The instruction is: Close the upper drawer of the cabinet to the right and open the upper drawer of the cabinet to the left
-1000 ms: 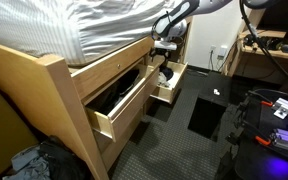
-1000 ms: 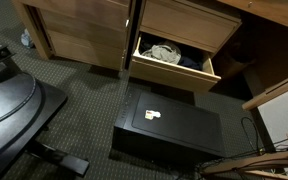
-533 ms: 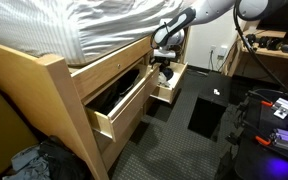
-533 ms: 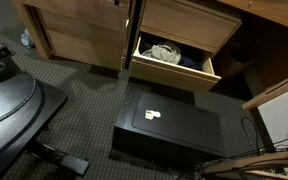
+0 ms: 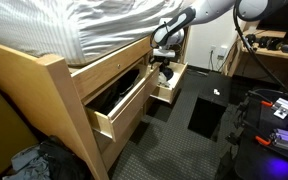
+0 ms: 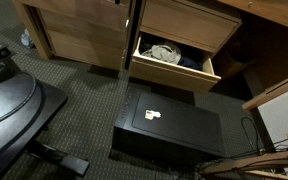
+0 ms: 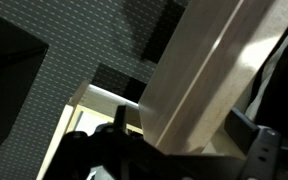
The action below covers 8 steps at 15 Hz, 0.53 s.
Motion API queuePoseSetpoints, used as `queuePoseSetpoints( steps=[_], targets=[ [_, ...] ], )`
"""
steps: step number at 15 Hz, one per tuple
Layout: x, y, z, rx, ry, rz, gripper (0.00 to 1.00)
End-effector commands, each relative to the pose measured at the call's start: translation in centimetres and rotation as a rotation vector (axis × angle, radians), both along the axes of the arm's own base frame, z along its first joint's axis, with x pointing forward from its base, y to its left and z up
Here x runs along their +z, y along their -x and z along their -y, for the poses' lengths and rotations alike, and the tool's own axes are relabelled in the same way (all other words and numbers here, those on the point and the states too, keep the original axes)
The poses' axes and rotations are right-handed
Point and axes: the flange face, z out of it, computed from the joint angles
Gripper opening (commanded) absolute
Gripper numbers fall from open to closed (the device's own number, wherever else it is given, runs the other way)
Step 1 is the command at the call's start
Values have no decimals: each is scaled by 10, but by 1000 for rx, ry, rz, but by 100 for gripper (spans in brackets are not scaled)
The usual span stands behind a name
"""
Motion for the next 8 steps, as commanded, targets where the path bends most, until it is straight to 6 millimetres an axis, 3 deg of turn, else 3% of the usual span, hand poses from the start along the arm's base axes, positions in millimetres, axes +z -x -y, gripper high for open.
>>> queuePoseSetpoints(
  steps=[1, 5, 8],
  targets=[
    [-1, -1, 1, 0, 0, 0, 100],
    [-60, 42, 15, 91, 77, -9, 100],
    [-65, 48, 15, 89, 107, 12, 100]
  ],
)
